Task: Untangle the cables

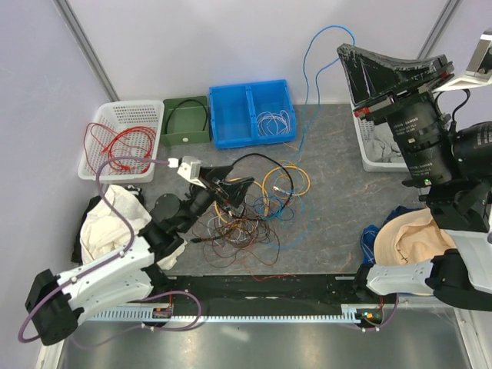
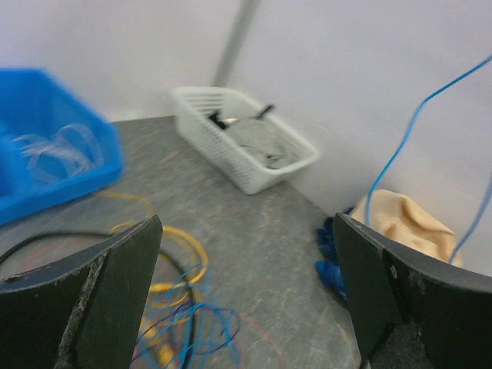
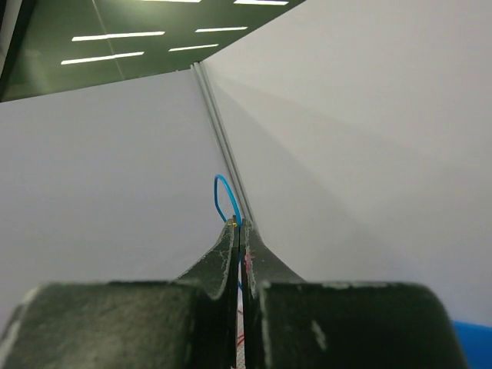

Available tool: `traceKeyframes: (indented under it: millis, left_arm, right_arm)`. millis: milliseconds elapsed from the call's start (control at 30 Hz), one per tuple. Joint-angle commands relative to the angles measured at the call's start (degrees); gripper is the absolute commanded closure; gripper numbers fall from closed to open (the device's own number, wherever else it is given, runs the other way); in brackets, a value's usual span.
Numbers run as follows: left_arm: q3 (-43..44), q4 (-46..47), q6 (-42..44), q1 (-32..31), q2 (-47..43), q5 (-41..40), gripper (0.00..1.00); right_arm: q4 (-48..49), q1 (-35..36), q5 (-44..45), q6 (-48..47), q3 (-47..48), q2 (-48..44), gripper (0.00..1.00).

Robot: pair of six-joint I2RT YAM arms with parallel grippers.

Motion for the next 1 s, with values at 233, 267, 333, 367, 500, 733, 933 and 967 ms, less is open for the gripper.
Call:
traceKeyframes:
  millis: [233, 267, 333, 367, 500, 733, 933, 967]
  left_arm:
    - [1.4, -48.1, -21.5, -0.1, -19.9, -30.6, 0.00]
    - [2.4, -51.3, -22.8, -0.1, -20.4, -30.7, 0.00]
    - [4.4, -57.5, -26.4, -0.1, -21.8, -30.7, 0.00]
    - [4.9, -58.8, -27.2, -0.1, -22.3, -30.4, 0.00]
    - [5.6, -64.2, -31.1, -0.1, -24.6, -27.8, 0.00]
    - [2.3, -69.8, -35.2, -0.1, -30.1, -25.6, 0.00]
    - [0.4, -75.2, -37.8, -0.1, -35.5, -26.2, 0.00]
    - [0.1, -75.9, -38.5, -0.1, -36.1, -26.2, 0.00]
  right_arm:
    - [11.3, -0.2, 12.8, -13.9, -0.3, 9.7, 1.00]
    - [13.0, -0.5, 12.6, -14.8, 0.6, 11.0, 1.00]
    - [13.4, -1.2, 12.3, -15.1, 3.9, 14.9, 1.00]
    - [13.8, -1.6, 12.0, -15.1, 5.1, 16.3, 1.00]
    - [16.3, -5.8, 9.7, -12.2, 8.4, 23.4, 1.00]
    - [24.0, -12.9, 6.0, -7.2, 13.8, 33.2, 1.00]
    - [28.2, -17.6, 4.0, -2.3, 17.5, 40.2, 1.00]
    - [29.4, -18.3, 3.7, -2.1, 17.9, 41.9, 1.00]
